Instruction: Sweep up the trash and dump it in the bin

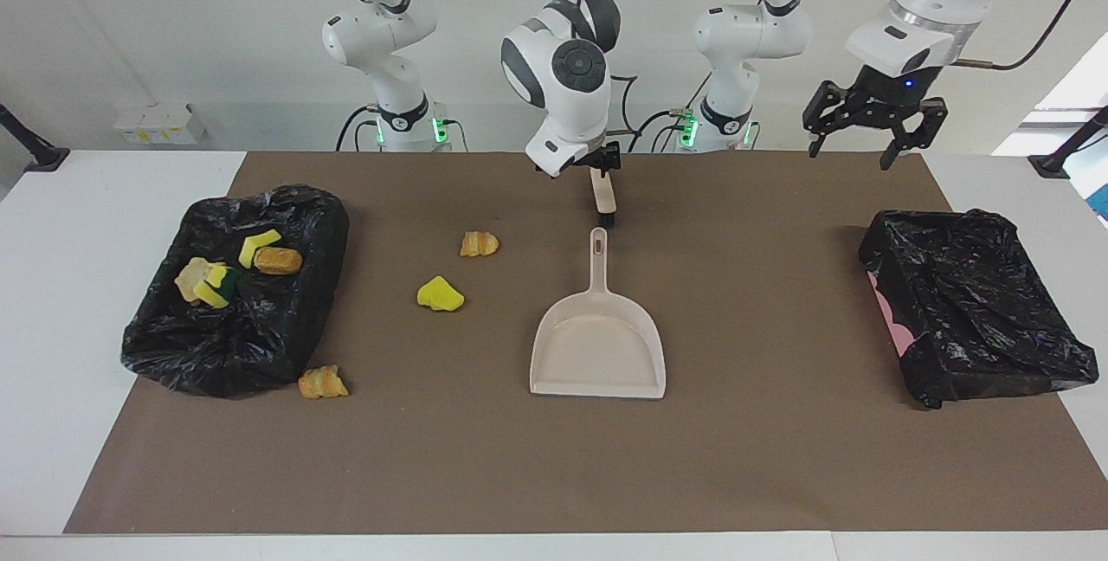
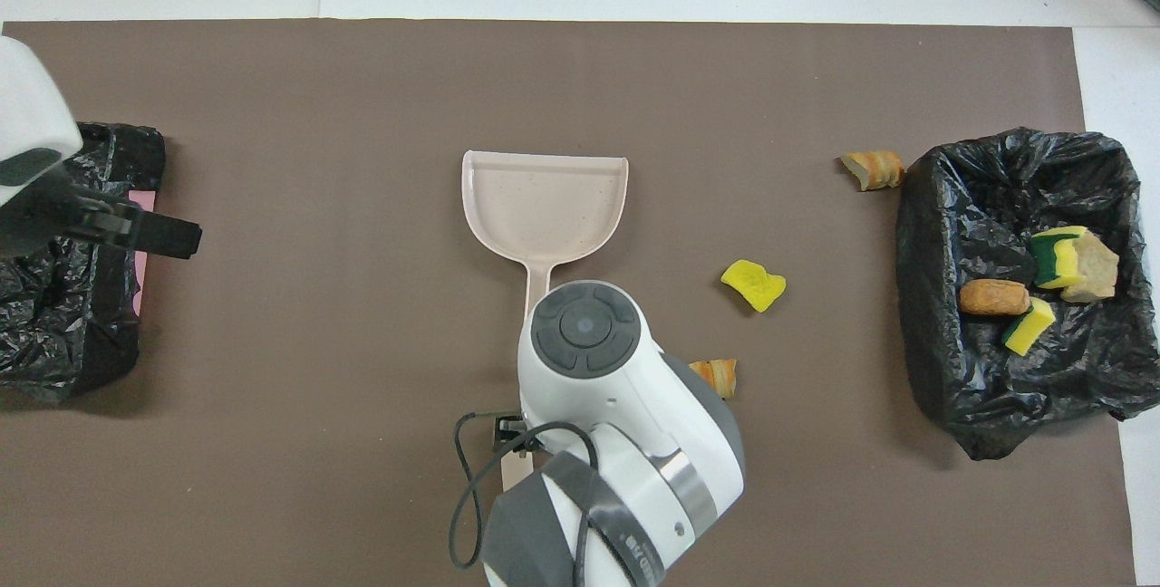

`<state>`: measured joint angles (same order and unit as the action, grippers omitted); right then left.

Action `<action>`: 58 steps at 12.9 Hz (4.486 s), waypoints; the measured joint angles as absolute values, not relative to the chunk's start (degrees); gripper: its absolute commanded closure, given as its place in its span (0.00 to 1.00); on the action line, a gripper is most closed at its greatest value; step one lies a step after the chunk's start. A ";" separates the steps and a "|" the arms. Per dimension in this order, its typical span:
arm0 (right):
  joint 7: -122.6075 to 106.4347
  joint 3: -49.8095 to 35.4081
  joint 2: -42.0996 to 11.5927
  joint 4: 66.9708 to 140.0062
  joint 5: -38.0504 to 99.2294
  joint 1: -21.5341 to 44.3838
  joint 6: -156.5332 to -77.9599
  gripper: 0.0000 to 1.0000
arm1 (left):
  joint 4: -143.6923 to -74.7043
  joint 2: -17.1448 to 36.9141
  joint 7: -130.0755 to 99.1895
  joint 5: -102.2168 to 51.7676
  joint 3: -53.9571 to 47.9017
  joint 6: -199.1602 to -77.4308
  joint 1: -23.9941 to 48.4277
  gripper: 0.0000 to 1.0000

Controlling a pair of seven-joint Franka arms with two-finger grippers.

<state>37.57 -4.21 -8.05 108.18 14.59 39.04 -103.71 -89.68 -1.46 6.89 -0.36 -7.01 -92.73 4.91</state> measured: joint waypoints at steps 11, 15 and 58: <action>44.50 -4.62 -2.48 123.42 14.66 51.20 -115.29 0.37 | -99.44 15.57 -24.24 6.60 -29.02 -117.01 5.22 0.00; 44.72 -4.64 -2.58 125.44 16.82 52.61 -118.67 0.38 | -102.35 20.03 -28.43 7.65 -31.95 -121.71 5.69 0.00; 33.05 -3.60 -7.41 112.23 8.90 18.85 -109.32 1.00 | -121.63 3.67 40.24 13.85 -28.06 -116.55 4.27 1.00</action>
